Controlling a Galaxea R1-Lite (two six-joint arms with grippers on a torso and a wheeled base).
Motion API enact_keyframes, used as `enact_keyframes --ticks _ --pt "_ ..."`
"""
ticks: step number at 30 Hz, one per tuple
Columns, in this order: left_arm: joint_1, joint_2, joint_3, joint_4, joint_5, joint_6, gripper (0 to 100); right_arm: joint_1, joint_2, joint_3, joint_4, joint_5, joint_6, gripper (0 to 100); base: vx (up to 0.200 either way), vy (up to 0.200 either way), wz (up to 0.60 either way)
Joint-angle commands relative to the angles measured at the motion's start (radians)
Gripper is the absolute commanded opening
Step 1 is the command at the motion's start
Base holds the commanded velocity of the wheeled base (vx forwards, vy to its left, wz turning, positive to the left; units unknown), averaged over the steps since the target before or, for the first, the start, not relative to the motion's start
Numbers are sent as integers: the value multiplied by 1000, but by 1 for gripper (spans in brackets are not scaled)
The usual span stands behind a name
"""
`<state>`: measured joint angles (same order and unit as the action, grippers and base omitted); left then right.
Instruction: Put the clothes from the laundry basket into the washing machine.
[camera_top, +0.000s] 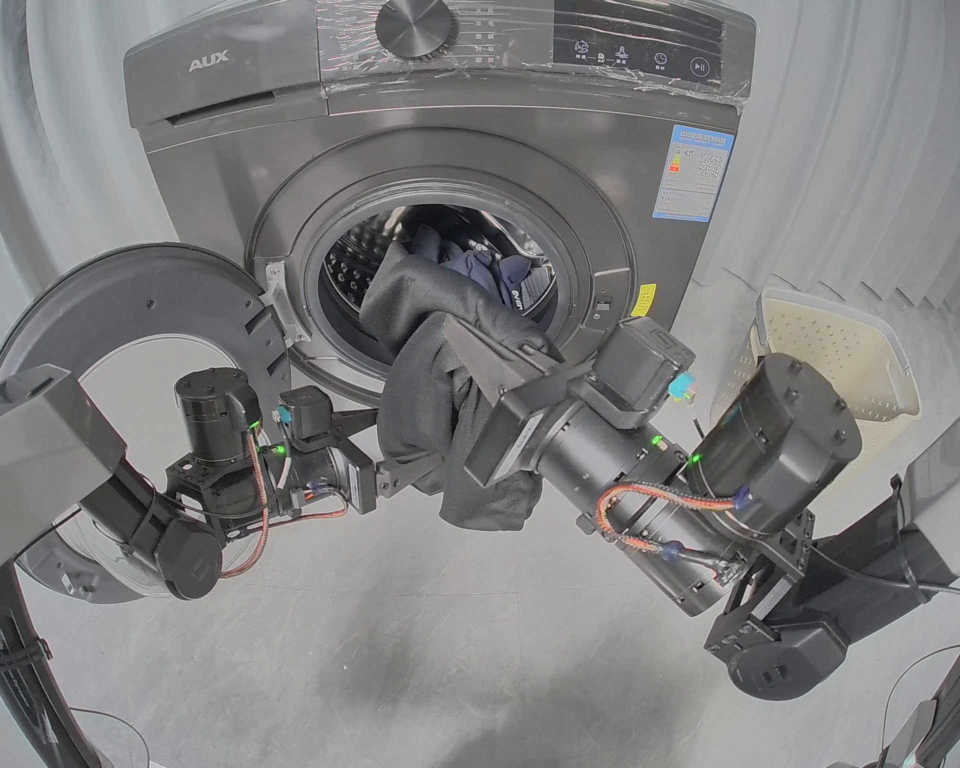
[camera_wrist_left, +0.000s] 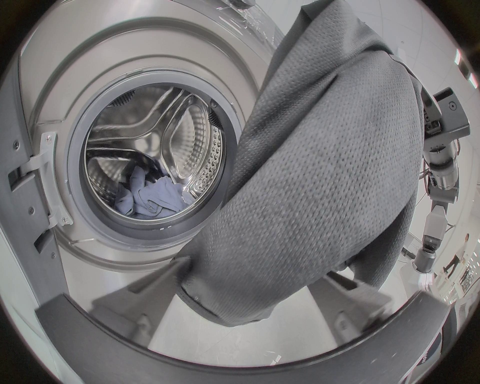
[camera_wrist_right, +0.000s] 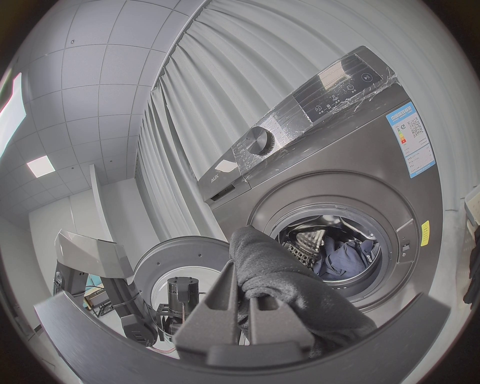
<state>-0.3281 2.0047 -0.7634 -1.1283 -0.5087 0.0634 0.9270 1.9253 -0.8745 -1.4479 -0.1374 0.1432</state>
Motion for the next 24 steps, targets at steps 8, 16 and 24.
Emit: enact_keyframes --ticks 8,16,24 --pt "-48 -57 167 -143 -4 7 0 -57 23 2 11 -2 1 0 0 0 0" --pt "-77 -231 346 -205 -10 9 0 -122 61 5 0 19 3 0 0 0 0" --pt "-147 -360 365 -206 -11 -62 0 -91 61 35 -2 33 3 0 0 0 0"
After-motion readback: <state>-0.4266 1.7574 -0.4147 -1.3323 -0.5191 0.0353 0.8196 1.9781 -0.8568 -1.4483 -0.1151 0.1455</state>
